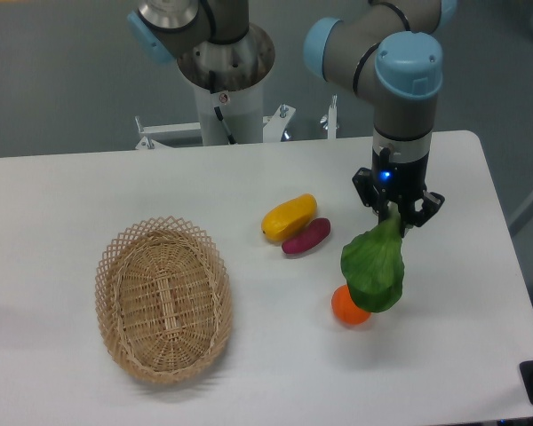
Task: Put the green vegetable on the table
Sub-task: 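Hold the green bok choy in the gripper above the orange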
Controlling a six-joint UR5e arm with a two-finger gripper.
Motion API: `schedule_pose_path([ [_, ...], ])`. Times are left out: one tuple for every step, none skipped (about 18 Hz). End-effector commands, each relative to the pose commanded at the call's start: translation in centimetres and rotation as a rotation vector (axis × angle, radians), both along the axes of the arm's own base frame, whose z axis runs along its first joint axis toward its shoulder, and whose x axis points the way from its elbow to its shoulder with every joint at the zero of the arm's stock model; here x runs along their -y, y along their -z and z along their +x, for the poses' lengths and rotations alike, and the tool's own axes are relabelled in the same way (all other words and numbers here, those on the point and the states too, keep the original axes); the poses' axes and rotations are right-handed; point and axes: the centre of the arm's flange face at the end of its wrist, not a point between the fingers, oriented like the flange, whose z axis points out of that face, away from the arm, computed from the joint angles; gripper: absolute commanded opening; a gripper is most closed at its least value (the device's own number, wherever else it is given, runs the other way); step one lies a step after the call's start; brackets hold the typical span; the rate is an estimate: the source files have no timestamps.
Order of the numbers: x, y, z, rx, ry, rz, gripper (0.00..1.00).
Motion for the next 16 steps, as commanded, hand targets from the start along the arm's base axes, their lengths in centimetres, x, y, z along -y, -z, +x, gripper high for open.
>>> schedule_pose_path([
  [0.0,0.1,0.0,0.0,-0.001,0.0,0.41],
  [0.1,0.5,0.2,0.007,0.0,-0.003,0.41],
  [0.2,0.6,0.2,0.009,-0.004,-0.007,0.41],
  [0.2,0.5,0.2,0.007,-0.004,-0.007,0.41],
  [0.3,0.3,0.4,0.006,-0.007,-0.006,0.41],
  [0.4,0.4,0.6,0.009,-0.013,-0.008,0.41],
  [0.6,0.5,0.8,0.011,-0.019,-0.007,0.41],
  [0.6,0.6,1.1,0.015,-0.021,-0.01,0.41],
  [0.7,0.6,1.3,0.019,-0.031,-0.009,0.41],
  [0.8,0.6,1.2,0.022,-0.048,-0.006,0.41],
  [0.8,0.4,1.2,0.024,-0.074,0.001,0.41],
  [0.7,0.3,1.2,0.024,-0.092,0.006,0.41],
  [0.6,0.2,1.2,0.024,-0.104,0.01,0.41],
  [0.5,0.1,1.2,0.023,-0.109,0.011,0.41],
  [0.5,0.2,1.3,0.024,-0.11,0.011,0.41],
  [0.5,0.2,1.3,0.025,-0.118,0.011,0.41],
])
